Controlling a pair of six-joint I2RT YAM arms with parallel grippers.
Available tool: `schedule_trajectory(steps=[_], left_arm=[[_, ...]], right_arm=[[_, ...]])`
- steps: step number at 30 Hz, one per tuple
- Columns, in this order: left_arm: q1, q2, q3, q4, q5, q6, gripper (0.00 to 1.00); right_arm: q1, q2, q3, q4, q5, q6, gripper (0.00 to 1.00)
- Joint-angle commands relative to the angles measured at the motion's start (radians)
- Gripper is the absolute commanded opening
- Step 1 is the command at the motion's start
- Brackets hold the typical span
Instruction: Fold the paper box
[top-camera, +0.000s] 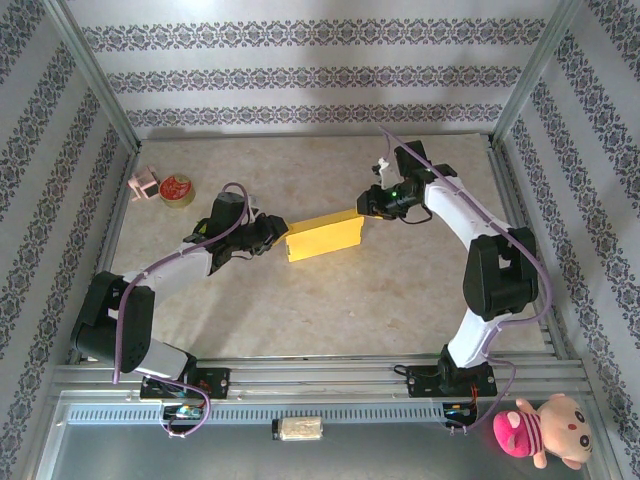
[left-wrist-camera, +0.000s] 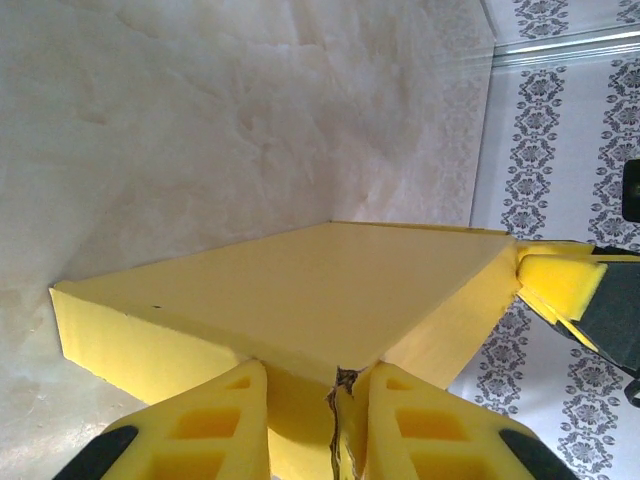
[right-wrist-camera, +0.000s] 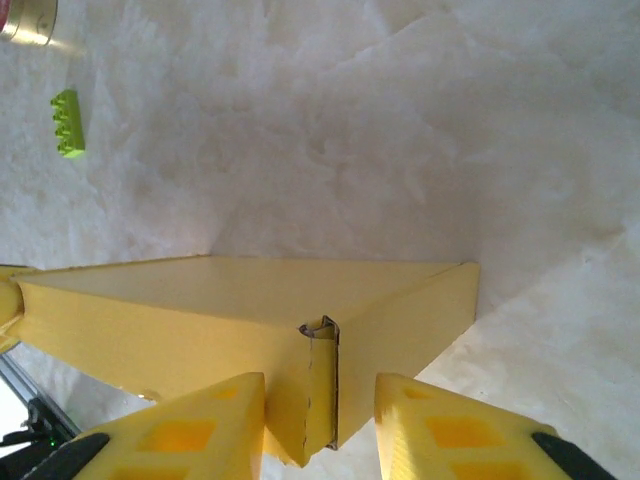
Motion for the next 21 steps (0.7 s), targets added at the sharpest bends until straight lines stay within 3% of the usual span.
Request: schedule_trajectory(steps=[1,8,12,16,21], left_arm=[[-0.011,0.025,-0.005,-0.111,-0.058,0.032,0.23],[-0.012,0.049,-0.007,-0.142,-0.106,0.134,0.23],[-0.012,0.067,-0.010,-0.136,-0.131,0.199,0.24],[-0.012,0.077,0.017,-0.148,-0.172,0.264,0.29],[-0.011,0.091,0.086,-0.168,-0.178,0.315,0.38]], right_arm=[[-0.020,0.020,-0.049,-0.012,0.042,-0.019,0.31],[-0.020,0.023,-0.167,0.030,0.153,-0.043,0.20],[-0.020,-0.001,-0.182,0.036,0.129,-0.027,0.18],[-0.017,-0.065,-0.151,0.034,0.084,0.012,0.19],[-0.006,-0.127,-0.138,0.041,0.128,0.037,0.29]])
